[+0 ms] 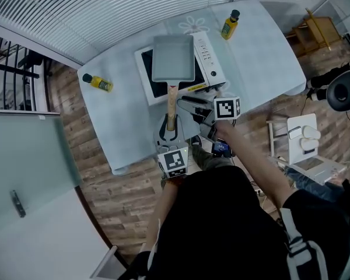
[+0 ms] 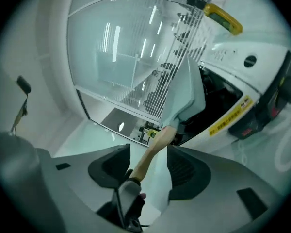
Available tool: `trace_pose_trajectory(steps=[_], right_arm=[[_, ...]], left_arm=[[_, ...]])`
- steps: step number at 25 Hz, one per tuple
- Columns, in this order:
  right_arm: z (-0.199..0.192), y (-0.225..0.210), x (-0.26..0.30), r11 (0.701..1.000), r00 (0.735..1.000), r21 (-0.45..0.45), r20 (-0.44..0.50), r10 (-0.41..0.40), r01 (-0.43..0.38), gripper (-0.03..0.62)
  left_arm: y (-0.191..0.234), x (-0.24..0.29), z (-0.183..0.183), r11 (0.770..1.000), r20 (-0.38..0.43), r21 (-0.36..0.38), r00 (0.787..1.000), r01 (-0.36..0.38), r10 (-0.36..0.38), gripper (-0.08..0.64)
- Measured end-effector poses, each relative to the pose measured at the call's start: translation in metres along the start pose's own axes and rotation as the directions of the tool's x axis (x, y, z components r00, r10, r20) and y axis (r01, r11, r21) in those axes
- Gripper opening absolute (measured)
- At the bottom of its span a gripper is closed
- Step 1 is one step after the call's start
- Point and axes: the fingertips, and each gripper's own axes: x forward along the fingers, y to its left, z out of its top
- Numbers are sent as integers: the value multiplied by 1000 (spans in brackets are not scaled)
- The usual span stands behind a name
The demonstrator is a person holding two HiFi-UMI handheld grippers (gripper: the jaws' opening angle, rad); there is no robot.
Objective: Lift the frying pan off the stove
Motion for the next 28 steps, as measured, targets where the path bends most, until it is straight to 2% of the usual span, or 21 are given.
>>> trace_pose_trajectory(steps=[2,5,8,12,14,15,18,23,28], right_arm=[[-3,3,9,997,999,66,-6,52,-52,223],[-11,0,21,986,997,152,-16,69,-66,227],[-14,-1,31,984,996,156,-13,91,-88,227],[-17,-4,38,976,997,203,-7,77,-74,225],[-17,-7,38,974,998,214,-2,70,-68,199],[-17,-7,38,975,998,214,-1,68,-66,172],[-15,-7,38,982,997,174,-20,79,-75,168],[-19,-10,36,979,998,199,-52,46,-35,155],[-18,-6,39,975,996,212,-39,77,-67,149]], left_arm=[[-1,-1,2,1000,1,-2,1000,2,-2,137],[-1,-1,2,1000,2,-2,1000,2,-2,137],[-1,-2,1,1000,2,-2,1000,4,-4,137],[0,-1,1,1000,-1,-2,1000,4,-4,137],[-1,-1,1,1000,-4,1,1000,5,-5,137],[-1,-1,1,1000,-4,2,1000,5,-5,137],[-1,-1,-1,1000,2,4,1000,2,-2,137],[-2,-2,0,1000,-3,0,1000,1,-1,137],[0,-2,0,1000,-5,2,1000,1,-1,137]])
